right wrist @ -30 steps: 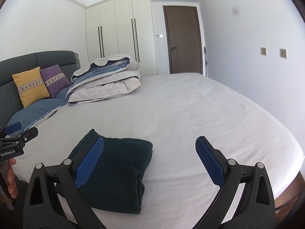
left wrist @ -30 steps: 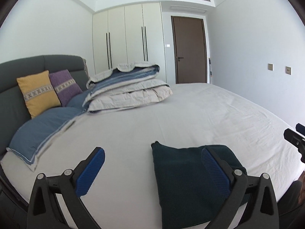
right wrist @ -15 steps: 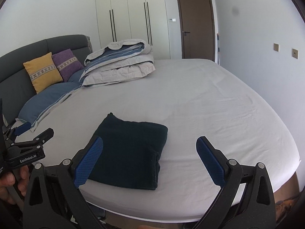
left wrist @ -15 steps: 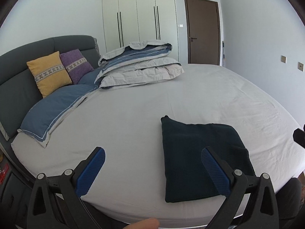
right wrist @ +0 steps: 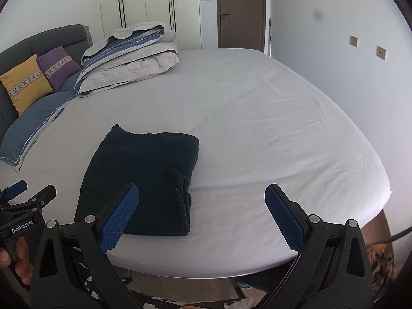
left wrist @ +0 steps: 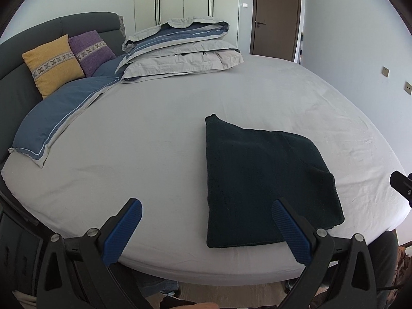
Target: Fold small clothes
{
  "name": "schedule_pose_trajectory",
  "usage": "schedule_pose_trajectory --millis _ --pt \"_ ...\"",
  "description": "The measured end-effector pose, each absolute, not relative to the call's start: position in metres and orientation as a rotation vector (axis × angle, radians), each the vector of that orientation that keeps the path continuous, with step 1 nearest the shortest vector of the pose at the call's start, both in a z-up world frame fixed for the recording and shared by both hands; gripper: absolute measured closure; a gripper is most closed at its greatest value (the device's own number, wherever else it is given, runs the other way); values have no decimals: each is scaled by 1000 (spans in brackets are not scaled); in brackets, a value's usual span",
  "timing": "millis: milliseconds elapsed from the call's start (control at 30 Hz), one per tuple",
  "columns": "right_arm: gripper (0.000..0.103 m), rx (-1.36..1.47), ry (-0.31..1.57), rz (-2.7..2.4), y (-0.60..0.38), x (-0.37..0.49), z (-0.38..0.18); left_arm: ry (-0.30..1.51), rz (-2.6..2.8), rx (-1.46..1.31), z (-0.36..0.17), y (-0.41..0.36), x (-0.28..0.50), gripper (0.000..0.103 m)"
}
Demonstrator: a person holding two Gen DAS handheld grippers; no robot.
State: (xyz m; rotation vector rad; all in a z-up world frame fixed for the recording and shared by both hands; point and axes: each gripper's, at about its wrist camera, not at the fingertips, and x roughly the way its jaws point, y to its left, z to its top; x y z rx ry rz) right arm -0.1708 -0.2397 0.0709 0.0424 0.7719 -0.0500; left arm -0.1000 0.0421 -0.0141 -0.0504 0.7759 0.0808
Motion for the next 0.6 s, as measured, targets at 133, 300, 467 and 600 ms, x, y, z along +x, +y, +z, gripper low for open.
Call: schedule_pose_trajectory --millis 133,300,467,600 --pt "3 26 793 -47 -238 -168 65 785 78 -47 -18 41 -99 0" --pt "3 21 811 -41 -235 -166 59 791 74 -47 -19 40 -99 0" --pt "3 20 823 -31 -232 -164 54 792 73 -47 -19 40 -99 0" --pt "3 18 825 -26 -229 -163 52 796 71 -49 -20 40 -99 0"
